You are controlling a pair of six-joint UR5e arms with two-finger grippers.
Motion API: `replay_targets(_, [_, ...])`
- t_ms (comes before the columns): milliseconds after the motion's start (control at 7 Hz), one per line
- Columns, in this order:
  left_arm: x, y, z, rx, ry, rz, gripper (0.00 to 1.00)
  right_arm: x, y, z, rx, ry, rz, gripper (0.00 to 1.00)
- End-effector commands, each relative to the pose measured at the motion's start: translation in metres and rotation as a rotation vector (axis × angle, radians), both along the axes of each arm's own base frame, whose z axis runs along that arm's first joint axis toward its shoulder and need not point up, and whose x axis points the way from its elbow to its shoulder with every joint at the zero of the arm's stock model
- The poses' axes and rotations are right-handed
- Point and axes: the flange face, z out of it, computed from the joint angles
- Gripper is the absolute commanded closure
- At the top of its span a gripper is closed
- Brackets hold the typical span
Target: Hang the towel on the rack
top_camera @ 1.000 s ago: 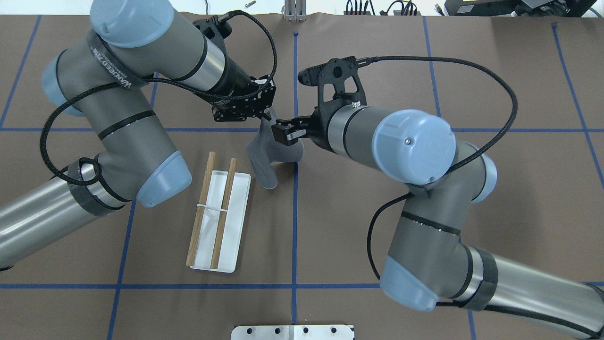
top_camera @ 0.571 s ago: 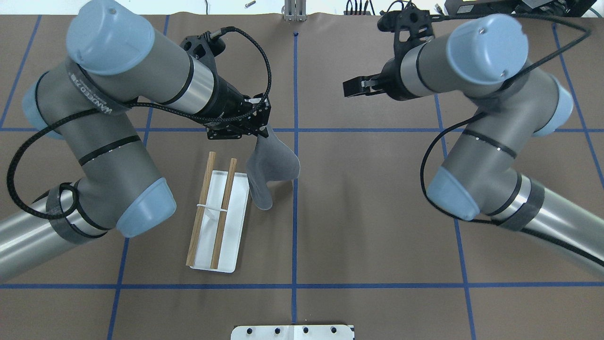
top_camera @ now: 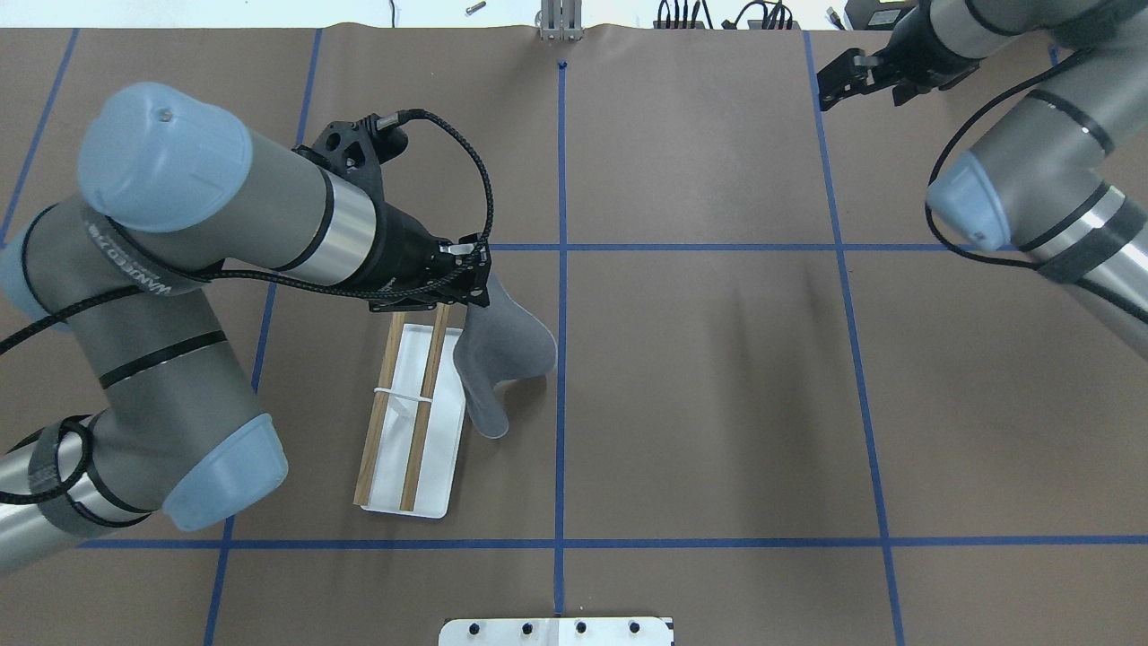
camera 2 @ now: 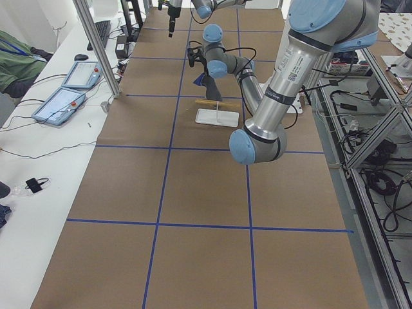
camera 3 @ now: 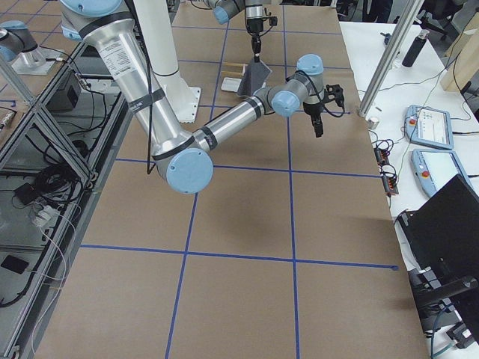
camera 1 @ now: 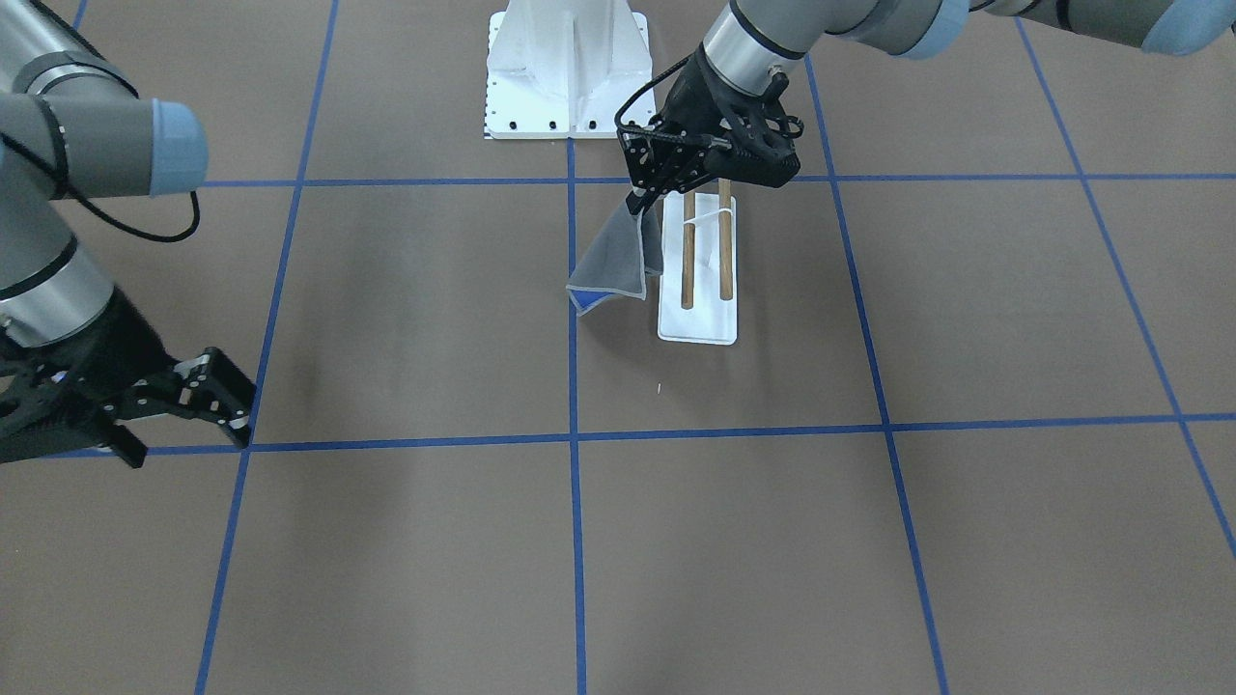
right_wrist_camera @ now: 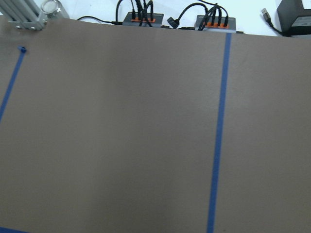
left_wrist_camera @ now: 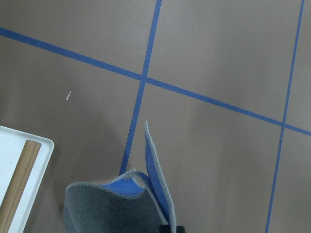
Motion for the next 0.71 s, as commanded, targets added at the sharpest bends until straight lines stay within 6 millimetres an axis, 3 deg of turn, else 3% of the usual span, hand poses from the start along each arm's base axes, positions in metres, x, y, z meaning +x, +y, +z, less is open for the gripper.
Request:
replay_targets(0, [-0.031,-0.006,0.041,0.044,-0.059,-0.011,1.00,0.068,-0.019,0.072,0.002,0.041,-0.080,0.00])
replay_targets(286, [-0.058,-0.021,0.085,0.104,-0.139,-0.008,1.00,0.114,-0.040,0.134,-0.016,0.100,-0.107,0.00])
replay_targets(429, [-0.062,-0.021,0.102,0.114,-0.164,0.002,1.00,0.138,-0.041,0.165,-0.018,0.127,-0.125,0.00])
replay_targets(571, [-0.062,-0.021,0.107,0.112,-0.169,0.002,1.00,0.148,-0.039,0.176,-0.021,0.141,-0.126,0.00])
